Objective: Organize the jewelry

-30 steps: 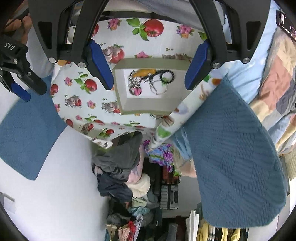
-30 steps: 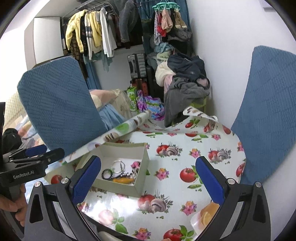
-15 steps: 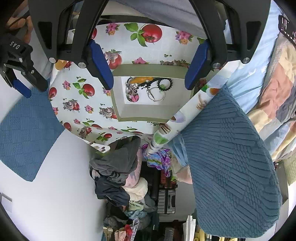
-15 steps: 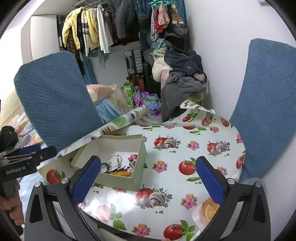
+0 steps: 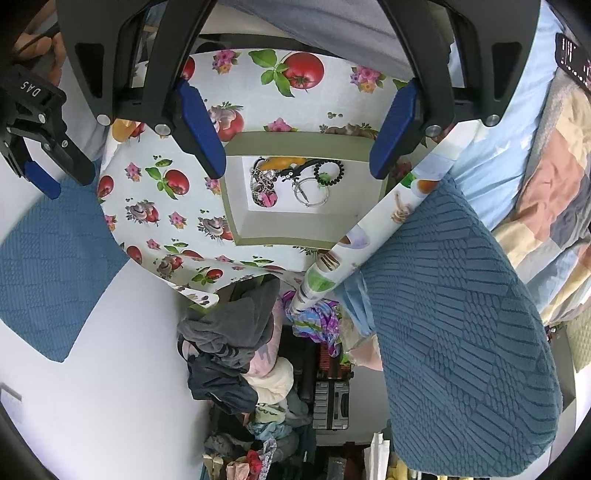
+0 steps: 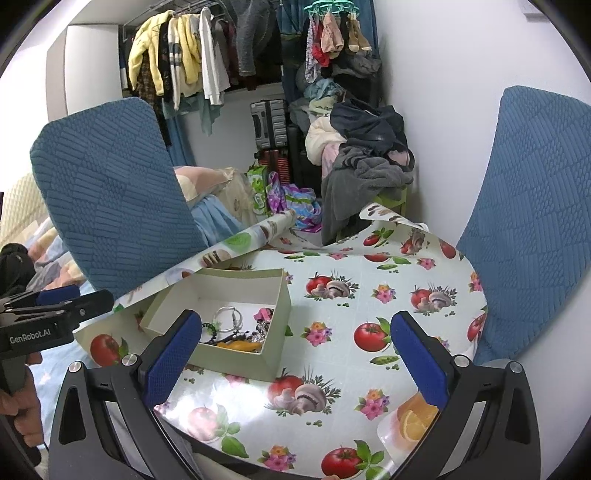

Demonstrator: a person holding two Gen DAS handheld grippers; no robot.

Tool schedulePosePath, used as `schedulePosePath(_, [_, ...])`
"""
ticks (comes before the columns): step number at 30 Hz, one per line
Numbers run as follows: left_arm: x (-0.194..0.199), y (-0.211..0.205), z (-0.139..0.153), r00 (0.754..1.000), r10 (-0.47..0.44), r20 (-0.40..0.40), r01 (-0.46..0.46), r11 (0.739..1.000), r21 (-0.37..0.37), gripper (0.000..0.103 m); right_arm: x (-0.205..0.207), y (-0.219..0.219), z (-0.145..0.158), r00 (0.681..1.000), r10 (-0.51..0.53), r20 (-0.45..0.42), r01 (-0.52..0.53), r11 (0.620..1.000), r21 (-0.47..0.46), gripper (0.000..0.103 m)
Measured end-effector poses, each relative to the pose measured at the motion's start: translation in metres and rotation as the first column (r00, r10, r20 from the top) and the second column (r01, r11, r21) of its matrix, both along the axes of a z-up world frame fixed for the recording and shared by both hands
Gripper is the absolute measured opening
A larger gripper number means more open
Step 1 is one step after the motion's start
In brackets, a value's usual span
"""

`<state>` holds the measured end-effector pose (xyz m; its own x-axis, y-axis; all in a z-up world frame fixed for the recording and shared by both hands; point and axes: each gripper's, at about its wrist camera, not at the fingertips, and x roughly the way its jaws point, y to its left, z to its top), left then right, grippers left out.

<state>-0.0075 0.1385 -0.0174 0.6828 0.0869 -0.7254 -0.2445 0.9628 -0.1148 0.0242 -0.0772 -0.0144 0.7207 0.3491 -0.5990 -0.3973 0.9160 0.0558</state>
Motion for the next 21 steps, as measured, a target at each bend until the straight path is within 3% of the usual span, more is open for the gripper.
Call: schedulePosePath(21, [-0.0031,0.0041,0.0064,1.0,-0.004,0.011,0.004,1.0,0.006,0.081,0.0019,-0.0024,0.0052,1.0,0.014,0.008,-0.014,1.0,-0.021,0.103])
